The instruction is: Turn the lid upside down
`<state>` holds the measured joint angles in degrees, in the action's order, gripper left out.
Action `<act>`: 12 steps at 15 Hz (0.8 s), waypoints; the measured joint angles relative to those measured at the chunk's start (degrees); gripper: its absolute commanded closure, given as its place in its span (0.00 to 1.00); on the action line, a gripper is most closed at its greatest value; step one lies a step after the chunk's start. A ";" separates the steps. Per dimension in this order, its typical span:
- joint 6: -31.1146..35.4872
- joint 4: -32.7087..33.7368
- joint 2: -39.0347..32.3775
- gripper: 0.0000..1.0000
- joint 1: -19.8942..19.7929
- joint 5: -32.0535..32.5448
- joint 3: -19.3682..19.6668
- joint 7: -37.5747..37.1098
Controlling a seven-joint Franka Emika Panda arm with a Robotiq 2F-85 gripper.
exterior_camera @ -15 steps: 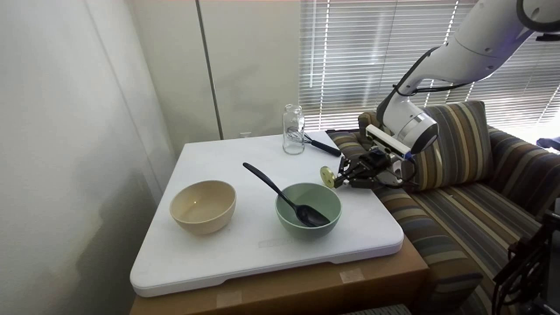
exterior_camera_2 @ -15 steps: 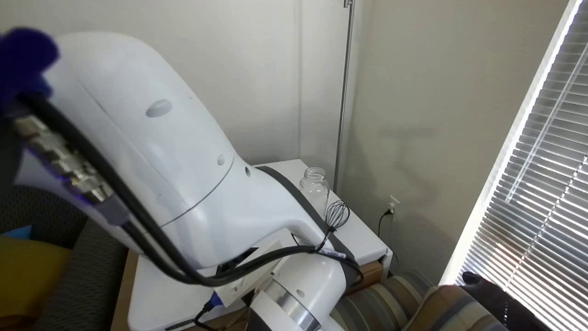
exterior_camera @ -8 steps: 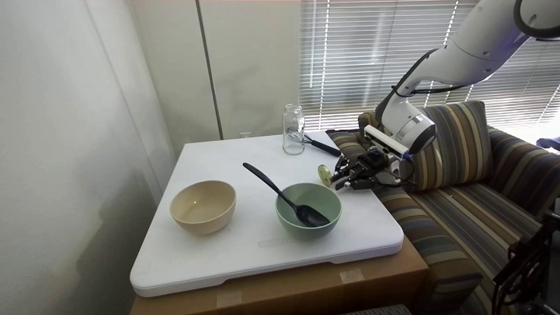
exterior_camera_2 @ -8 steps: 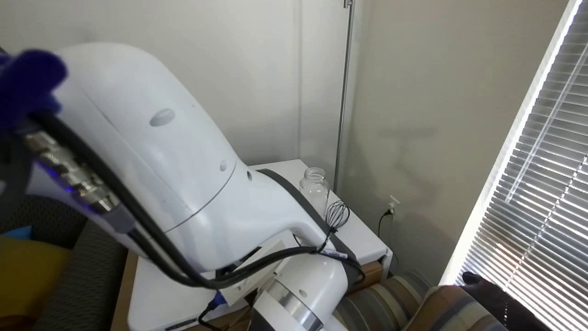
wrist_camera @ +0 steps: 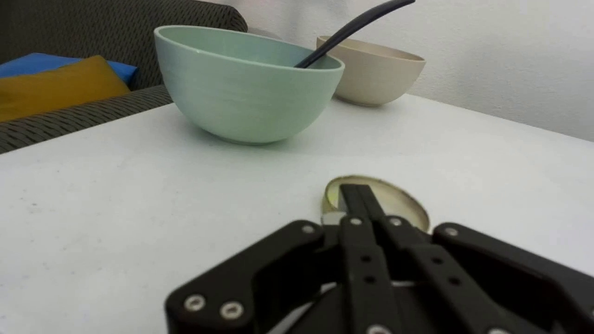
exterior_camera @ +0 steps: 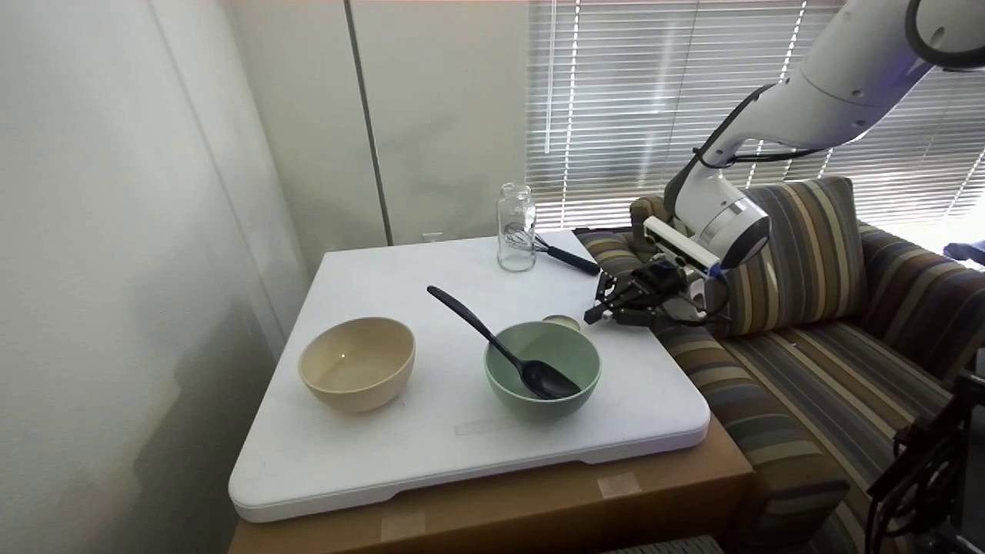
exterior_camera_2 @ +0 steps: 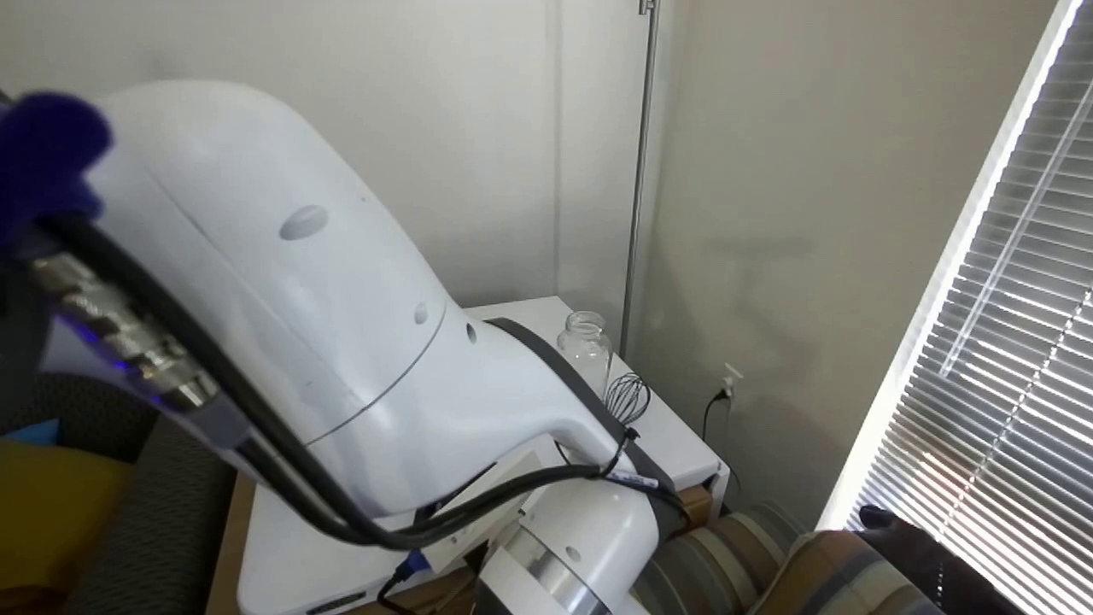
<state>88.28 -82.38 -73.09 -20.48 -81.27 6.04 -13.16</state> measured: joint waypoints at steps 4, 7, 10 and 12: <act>0.06 0.65 0.08 0.53 0.22 0.64 0.89 1.46; 0.16 0.99 1.12 0.31 2.07 4.89 2.05 4.54; 1.18 0.99 3.25 0.11 5.07 10.39 3.20 5.92; 2.35 0.92 4.94 0.01 7.13 14.42 3.58 6.38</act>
<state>90.63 -81.46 -68.14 -13.35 -66.86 9.62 -6.78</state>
